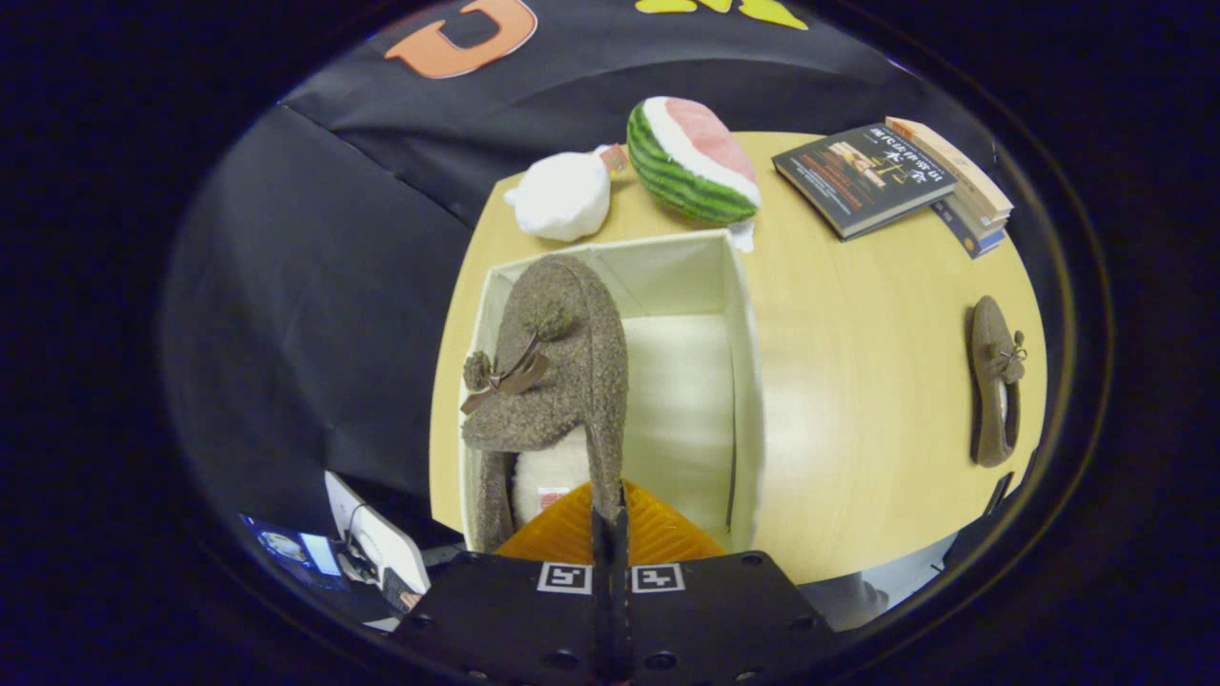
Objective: Open the storage box then place both shoes into the box .Put the left shoe in first, then the right shoe, with the right side of both shoes facing outward in a uniform manner.
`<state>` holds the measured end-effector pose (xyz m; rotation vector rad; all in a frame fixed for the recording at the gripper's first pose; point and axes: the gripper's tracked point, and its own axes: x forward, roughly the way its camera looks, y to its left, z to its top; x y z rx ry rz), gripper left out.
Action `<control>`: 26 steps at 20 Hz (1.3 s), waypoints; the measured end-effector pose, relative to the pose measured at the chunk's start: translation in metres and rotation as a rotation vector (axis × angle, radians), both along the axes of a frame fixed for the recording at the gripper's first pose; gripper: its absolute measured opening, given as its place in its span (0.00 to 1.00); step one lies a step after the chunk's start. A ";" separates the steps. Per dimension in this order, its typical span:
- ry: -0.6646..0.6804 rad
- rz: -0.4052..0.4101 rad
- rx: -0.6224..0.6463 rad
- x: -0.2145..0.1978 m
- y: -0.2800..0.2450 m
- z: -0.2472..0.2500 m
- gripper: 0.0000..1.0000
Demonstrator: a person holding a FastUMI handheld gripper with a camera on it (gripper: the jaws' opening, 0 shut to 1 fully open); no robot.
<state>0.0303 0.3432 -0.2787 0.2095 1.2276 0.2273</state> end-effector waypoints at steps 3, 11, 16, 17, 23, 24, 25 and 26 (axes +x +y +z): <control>0.044 -0.007 -0.097 0.011 0.011 -0.038 0.01; 0.157 -0.056 -0.161 0.027 0.034 -0.085 0.02; 0.133 -0.013 -0.147 0.028 0.034 -0.077 0.17; 0.120 0.005 -0.168 0.026 0.030 -0.072 0.22; 0.067 0.123 -0.057 0.006 0.021 -0.009 0.70; 0.065 0.140 -0.021 0.002 0.018 0.002 0.78; 0.054 0.164 -0.001 0.000 0.010 0.014 0.87; 0.033 0.186 0.018 -0.001 0.001 0.028 0.91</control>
